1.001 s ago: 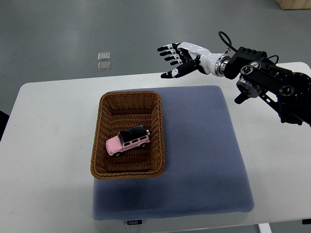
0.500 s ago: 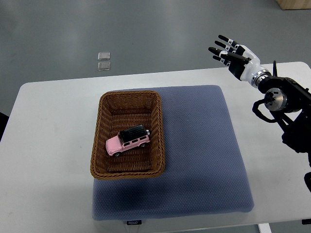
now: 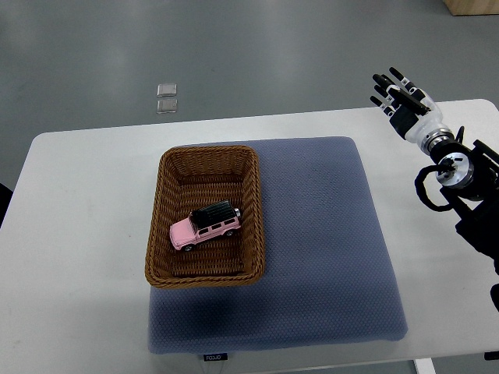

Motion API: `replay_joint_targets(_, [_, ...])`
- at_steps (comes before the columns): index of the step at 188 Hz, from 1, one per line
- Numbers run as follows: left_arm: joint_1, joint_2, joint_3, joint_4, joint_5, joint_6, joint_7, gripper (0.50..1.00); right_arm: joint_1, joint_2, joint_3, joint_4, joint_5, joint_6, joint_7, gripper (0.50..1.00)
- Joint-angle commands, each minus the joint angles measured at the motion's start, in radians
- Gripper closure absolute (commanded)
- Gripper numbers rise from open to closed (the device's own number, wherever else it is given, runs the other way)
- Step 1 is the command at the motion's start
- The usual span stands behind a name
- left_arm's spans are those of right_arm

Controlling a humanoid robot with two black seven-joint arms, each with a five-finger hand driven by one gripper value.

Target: Place pink car in brown basket

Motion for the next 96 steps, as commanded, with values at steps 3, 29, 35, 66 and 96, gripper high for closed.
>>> replay_joint_targets(3, [0.0,0.0,0.0,0.0,0.0,0.0,0.0,0.5,0.001,-0.004,-0.002,-0.002,0.001,-0.003,0.0,0.599])
replay_joint_targets(29, [0.0,0.0,-0.001,0.0,0.0,0.0,0.0,0.5,0.002,-0.004,-0.002,-0.008,0.001,-0.007,0.002,0.591])
replay_joint_targets(35, [0.0,0.0,0.0,0.0,0.0,0.0,0.0,0.5,0.002,-0.004,-0.002,-0.008,0.001,-0.007,0.002,0.591])
replay_joint_targets(66, [0.0,0.0,0.0,0.001,0.0,0.0,0.0,0.5,-0.002,-0.006,-0.001,-0.009,0.002,-0.007,0.002,0.589])
replay_joint_targets(96, [0.0,0.0,0.0,0.0,0.0,0.0,0.0,0.5,-0.002,-0.01,-0.001,-0.009,0.002,-0.007,0.003,0.589])
